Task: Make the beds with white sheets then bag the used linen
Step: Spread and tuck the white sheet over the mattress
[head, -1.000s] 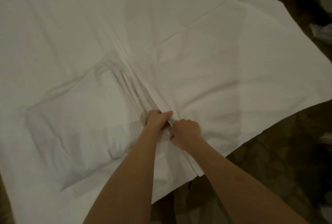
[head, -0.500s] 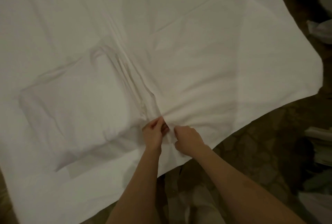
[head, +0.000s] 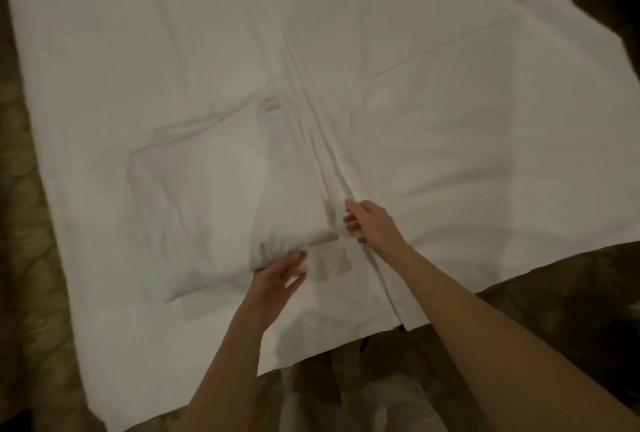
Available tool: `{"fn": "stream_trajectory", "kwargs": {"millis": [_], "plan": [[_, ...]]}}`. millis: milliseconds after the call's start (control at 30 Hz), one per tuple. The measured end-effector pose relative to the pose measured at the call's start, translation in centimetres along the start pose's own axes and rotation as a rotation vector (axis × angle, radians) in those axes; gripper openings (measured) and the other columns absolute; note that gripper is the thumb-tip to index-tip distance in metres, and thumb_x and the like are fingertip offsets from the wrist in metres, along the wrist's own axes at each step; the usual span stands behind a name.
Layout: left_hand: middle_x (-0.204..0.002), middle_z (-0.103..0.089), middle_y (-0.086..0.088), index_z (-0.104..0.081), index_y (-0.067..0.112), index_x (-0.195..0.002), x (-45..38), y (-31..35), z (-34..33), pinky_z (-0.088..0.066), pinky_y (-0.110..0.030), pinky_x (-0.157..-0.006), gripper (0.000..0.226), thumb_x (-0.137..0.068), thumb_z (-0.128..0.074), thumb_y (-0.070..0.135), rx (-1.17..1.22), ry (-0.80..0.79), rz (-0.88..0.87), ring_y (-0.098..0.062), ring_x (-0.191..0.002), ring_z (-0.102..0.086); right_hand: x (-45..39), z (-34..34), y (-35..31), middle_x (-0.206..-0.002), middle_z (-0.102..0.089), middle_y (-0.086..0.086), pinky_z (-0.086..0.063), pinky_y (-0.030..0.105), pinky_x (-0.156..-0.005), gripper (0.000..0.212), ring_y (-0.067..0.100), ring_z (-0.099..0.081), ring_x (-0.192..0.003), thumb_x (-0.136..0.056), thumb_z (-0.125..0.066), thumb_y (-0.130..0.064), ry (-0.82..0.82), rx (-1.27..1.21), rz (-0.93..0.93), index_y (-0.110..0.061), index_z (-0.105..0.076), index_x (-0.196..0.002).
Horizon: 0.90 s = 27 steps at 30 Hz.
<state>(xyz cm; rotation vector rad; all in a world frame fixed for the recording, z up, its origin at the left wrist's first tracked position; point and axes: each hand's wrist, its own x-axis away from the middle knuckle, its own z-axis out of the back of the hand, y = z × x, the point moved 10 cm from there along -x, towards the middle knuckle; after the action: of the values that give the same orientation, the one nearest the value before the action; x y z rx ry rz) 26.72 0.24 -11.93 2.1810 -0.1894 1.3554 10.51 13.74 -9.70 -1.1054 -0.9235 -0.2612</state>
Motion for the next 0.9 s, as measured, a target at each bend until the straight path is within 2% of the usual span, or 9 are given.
{"fn": "stream_trajectory", "kwargs": {"millis": [67, 133, 200, 267, 433, 533, 667, 767, 900], "plan": [[-0.101, -0.072, -0.01, -0.075, 0.01, -0.086, 0.4, 0.7, 0.4, -0.052, -0.047, -0.094, 0.066, -0.027, -0.1, 0.025, 0.168, -0.045, 0.001, -0.026, -0.105, -0.066, -0.5, -2.2, -1.8, -0.109, -0.063, -0.003, -0.048, 0.034, -0.086, 0.05, 0.015, -0.06, -0.099, -0.086, -0.056, -0.059, -0.085, 0.008, -0.015, -0.017, -0.057, -0.114], [-0.113, -0.07, -0.01, -0.069, 0.013, -0.11, 0.6, 1.5, 1.1, -0.044, -0.05, -0.102, 0.085, -0.033, -0.098, 0.035, 0.393, 0.047, -0.051, -0.029, -0.113, -0.061, -1.0, -3.9, -3.3, -0.127, -0.053, -0.001, -0.042, 0.032, -0.089, 0.073, 0.015, -0.053, -0.112, -0.083, -0.06, -0.06, -0.132, -0.017, -0.03, -0.014, -0.043, -0.137], [-0.123, -0.067, -0.009, -0.063, 0.02, -0.126, 0.8, 2.6, 1.3, -0.04, -0.05, -0.107, 0.078, -0.056, -0.085, 0.046, 0.589, 0.138, -0.167, -0.031, -0.119, -0.058, -1.9, -5.0, -4.2, -0.137, -0.047, 0.003, -0.04, 0.029, -0.092, 0.086, 0.019, -0.05, -0.12, -0.08, -0.067, -0.056, -0.138, -0.015, -0.034, -0.011, -0.033, -0.144], [-0.126, -0.065, -0.008, -0.06, 0.024, -0.13, 0.4, 3.6, 1.3, -0.041, -0.048, -0.107, 0.065, -0.071, -0.071, 0.05, 0.711, 0.16, -0.255, -0.03, -0.12, -0.058, -3.0, -5.6, -4.8, -0.141, -0.047, 0.004, -0.043, 0.031, -0.097, 0.089, 0.022, -0.051, -0.123, -0.077, -0.071, -0.055, -0.13, 0.023, -0.031, -0.01, -0.035, -0.144], [-0.125, -0.066, -0.008, -0.06, 0.02, -0.13, -0.5, 4.5, 2.1, -0.048, -0.048, -0.097, 0.05, -0.085, -0.063, 0.041, 0.726, 0.179, -0.294, -0.03, -0.117, -0.06, -5.0, -7.4, -6.2, -0.131, -0.058, 0.003, -0.049, 0.037, -0.096, 0.102, 0.021, -0.059, -0.112, -0.057, -0.08, -0.062, -0.168, -0.04, -0.023, -0.011, -0.045, -0.138], [-0.113, -0.071, -0.008, -0.066, 0.018, -0.116, -0.5, 5.1, 2.6, -0.052, -0.047, -0.086, 0.028, -0.092, -0.058, 0.028, 0.704, 0.181, -0.305, -0.03, -0.11, -0.063, -5.8, -8.5, -6.1, -0.125, -0.062, 0.004, -0.052, 0.039, -0.092, 0.086, 0.022, -0.063, -0.105, -0.063, -0.085, -0.041, -0.16, -0.157, -0.019, -0.012, -0.047, -0.135], [-0.117, -0.069, -0.01, -0.063, 0.017, -0.121, 0.6, 7.1, 4.9, -0.051, -0.045, -0.086, 0.03, -0.095, -0.052, 0.026, 0.59, 0.164, -0.304, -0.028, -0.109, -0.064, -4.8, -9.8, -5.6, -0.121, -0.064, 0.003, -0.051, 0.038, -0.093, 0.068, 0.022, -0.064, -0.105, -0.069, -0.082, -0.013, -0.108, -0.274, 0.029, -0.015, -0.052, -0.131], [-0.115, -0.07, -0.007, -0.062, 0.016, -0.121, 2.5, 9.6, 7.6, -0.053, -0.044, -0.084, 0.031, -0.093, -0.052, 0.025, 0.486, 0.173, -0.342, -0.025, -0.105, -0.065, -2.7, -12.1, -5.7, -0.118, -0.065, 0.002, -0.053, 0.033, -0.087, 0.059, 0.018, -0.065, -0.102, -0.072, -0.08, -0.008, -0.115, -0.372, 0.053, -0.017, -0.055, -0.125], [-0.118, -0.068, -0.007, -0.059, 0.014, -0.126, 5.2, 12.8, 11.4, -0.058, -0.039, -0.082, 0.047, -0.081, -0.057, 0.026, 0.417, 0.217, -0.419, -0.023, -0.105, -0.067, -0.2, -16.0, -6.5, -0.112, -0.068, 0.0, -0.054, 0.027, -0.081, 0.049, 0.014, -0.066, -0.097, -0.073, -0.079, -0.006, -0.131, -0.443, 0.094, -0.022, -0.058, -0.114]]}}
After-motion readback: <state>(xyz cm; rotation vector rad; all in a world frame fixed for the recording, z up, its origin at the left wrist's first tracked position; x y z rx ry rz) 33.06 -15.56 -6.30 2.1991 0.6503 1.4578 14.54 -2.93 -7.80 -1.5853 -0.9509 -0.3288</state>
